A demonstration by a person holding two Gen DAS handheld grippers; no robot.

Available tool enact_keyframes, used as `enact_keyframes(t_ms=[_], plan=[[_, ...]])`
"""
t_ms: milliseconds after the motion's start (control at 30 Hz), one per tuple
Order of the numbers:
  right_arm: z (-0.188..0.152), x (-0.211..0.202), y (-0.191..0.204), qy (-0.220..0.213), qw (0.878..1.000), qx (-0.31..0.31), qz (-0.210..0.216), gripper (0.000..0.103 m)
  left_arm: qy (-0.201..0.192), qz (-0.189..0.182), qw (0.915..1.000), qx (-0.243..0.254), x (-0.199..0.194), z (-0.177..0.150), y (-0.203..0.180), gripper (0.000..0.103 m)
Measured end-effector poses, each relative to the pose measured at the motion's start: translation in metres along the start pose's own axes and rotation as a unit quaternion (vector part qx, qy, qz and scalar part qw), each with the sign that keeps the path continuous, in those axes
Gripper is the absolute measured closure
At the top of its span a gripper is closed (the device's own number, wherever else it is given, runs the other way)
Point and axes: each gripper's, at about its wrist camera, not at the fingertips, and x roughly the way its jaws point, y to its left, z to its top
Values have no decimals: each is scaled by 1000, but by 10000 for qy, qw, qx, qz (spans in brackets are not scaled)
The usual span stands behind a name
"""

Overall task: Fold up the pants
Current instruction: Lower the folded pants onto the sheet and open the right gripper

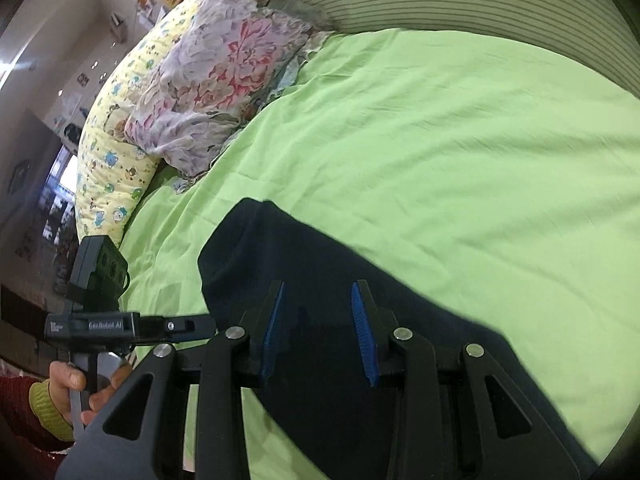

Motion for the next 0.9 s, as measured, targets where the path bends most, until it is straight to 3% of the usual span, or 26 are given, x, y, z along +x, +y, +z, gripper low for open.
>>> enact_keyframes(t_ms=[267, 700, 800, 900], plan=[[38, 48, 12, 495, 9963, -672, 212, 65, -91, 115, 9998, -140, 8, 12, 10, 34], [66, 114, 31, 1456, 9769, -1503, 433, 63, -258, 211, 9994, -137, 18, 11, 10, 32], [68, 125, 30, 1615, 9741, -1491, 530, 63, -352, 237, 9991, -64, 18, 11, 8, 34], [67, 132, 28, 1799, 9709, -1379, 769, 62, -428, 375, 9983, 111, 19, 10, 4, 43]])
